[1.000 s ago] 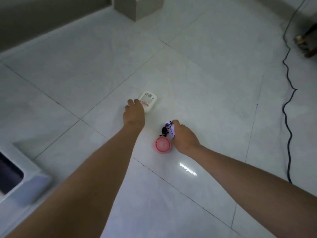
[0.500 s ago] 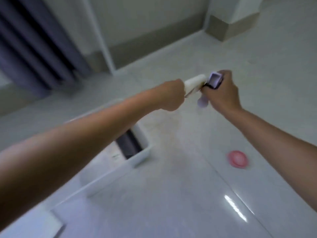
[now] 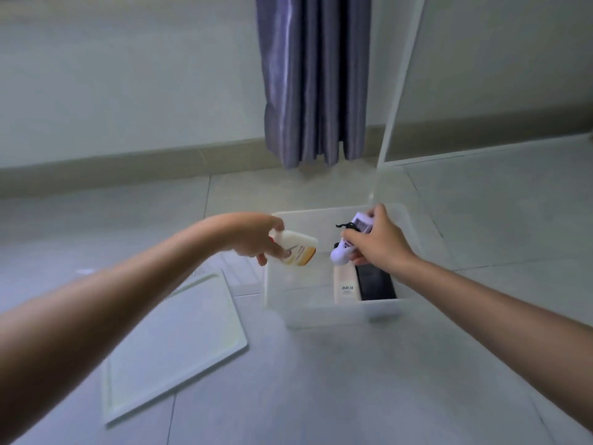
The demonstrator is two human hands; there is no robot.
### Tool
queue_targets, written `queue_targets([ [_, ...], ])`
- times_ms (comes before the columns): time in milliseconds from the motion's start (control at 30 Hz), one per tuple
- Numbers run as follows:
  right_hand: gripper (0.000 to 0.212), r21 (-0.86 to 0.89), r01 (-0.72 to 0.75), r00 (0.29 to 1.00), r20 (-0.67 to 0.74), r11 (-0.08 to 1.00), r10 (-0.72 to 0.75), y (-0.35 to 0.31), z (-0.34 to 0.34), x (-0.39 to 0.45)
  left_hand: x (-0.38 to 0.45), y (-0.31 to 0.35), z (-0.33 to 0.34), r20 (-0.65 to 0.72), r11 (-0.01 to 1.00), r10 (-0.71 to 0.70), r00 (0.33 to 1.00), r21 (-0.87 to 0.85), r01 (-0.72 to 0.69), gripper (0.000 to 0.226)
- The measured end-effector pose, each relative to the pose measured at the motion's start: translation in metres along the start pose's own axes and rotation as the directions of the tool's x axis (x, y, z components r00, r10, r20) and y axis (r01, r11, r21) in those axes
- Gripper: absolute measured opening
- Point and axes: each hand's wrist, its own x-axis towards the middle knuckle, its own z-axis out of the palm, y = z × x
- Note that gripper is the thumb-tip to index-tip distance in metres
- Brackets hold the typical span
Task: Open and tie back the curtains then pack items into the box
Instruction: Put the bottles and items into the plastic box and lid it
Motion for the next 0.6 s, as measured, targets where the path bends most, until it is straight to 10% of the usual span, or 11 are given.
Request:
queue_targets([
  [600,0.009,-0.049,-0.189,0.974,0.116,0.981,0.194,0.049,0.047,0.033,0.079,0.028,0.034,-0.046,0.881,-0.055,0.997,0.468,0.07,0.05],
])
